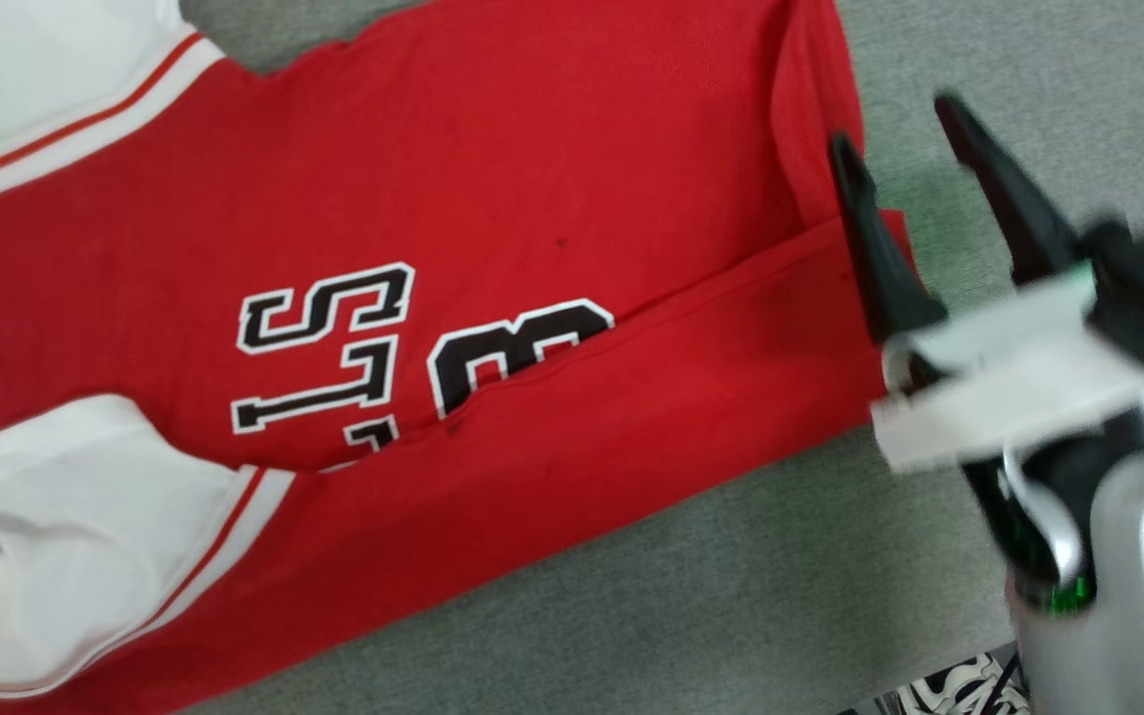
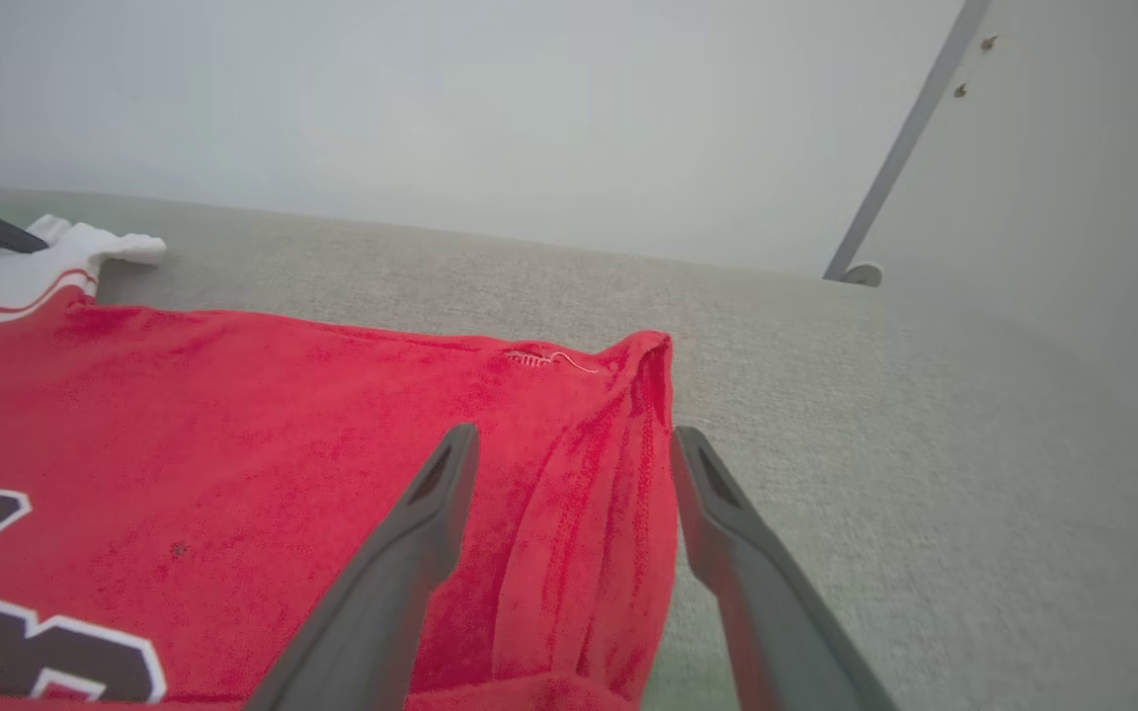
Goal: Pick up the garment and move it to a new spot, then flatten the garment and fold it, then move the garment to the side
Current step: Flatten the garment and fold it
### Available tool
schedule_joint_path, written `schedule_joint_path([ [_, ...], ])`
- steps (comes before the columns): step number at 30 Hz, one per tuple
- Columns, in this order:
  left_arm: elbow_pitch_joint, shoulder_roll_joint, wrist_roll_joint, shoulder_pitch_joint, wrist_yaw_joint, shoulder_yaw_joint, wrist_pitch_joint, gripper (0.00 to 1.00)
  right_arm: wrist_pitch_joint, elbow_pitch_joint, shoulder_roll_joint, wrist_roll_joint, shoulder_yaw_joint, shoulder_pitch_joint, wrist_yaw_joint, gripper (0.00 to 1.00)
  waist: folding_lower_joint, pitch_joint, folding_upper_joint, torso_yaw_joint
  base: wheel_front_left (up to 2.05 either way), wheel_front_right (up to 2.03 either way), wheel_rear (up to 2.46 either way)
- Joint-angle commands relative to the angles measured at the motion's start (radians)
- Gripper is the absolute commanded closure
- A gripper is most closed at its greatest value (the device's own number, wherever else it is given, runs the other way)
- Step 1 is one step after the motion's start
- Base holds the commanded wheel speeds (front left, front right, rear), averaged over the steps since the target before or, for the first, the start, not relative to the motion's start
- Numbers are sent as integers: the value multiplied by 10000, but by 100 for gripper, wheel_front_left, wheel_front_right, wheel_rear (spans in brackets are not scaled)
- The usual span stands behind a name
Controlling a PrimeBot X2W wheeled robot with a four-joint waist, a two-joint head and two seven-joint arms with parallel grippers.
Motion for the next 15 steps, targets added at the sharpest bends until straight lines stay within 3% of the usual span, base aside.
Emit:
schedule_joint_path([
  [1,-92,-214,0,182,-27,-271,48,100,505,133,40,-105,70,-583,-18,0,0,59,0,102,0,0,0],
  [10,-727,-489,-64,-239,-28,-639,-349,100,5038,2849,28,79,-635,-4972,-18,0,0,442,0,862,0,0,0],
  [15,-965,-585,-65,-366,-26,-925,-559,100,7426,4166,26,63,-1225,-6238,-16,0,0,567,0,1240,0,0,0],
])
